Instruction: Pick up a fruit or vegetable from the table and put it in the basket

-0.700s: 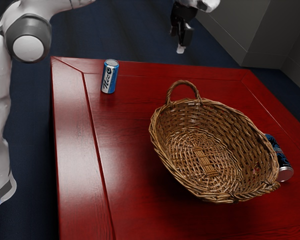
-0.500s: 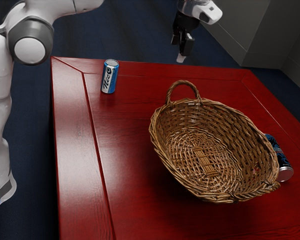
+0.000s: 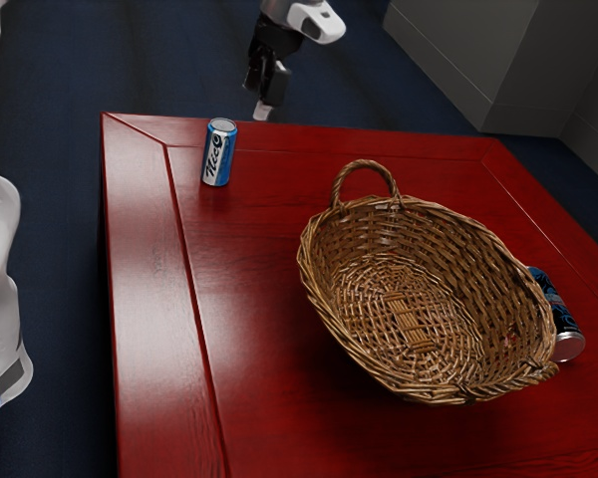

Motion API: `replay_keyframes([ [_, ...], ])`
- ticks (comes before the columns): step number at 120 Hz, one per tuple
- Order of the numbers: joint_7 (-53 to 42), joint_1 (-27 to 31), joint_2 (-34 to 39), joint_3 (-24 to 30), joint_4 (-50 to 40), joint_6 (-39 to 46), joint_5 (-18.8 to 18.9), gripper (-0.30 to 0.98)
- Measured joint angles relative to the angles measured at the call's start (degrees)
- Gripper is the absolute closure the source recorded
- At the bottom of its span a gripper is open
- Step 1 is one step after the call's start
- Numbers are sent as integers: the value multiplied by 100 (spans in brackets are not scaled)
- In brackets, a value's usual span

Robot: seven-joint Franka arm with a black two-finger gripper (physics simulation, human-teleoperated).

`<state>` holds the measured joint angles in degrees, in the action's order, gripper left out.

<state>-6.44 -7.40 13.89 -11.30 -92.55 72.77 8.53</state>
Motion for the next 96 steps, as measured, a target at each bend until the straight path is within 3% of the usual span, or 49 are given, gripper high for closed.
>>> replay_keyframes([
  [13, -149, 607, -195, 191, -15, 334, 238, 0],
  [20, -273, 1692, -648, 1065, 289, 495, 270, 0],
  [34, -564, 4488, -1084, 3439, 507, 884, 111, 0],
  [44, -816, 5758, -1196, 4468, 457, 1256, 40, 0],
  [52, -1006, 6791, -1689, 5603, 620, 1564, 67, 0],
  [56, -1090, 6875, -2078, 5904, 819, 1695, 159, 0],
  [65, -1253, 6486, -2728, 6173, 1258, 1925, 444, 0],
  [96, -1601, 6083, -3840, 6245, 1768, 2297, 968, 0],
])
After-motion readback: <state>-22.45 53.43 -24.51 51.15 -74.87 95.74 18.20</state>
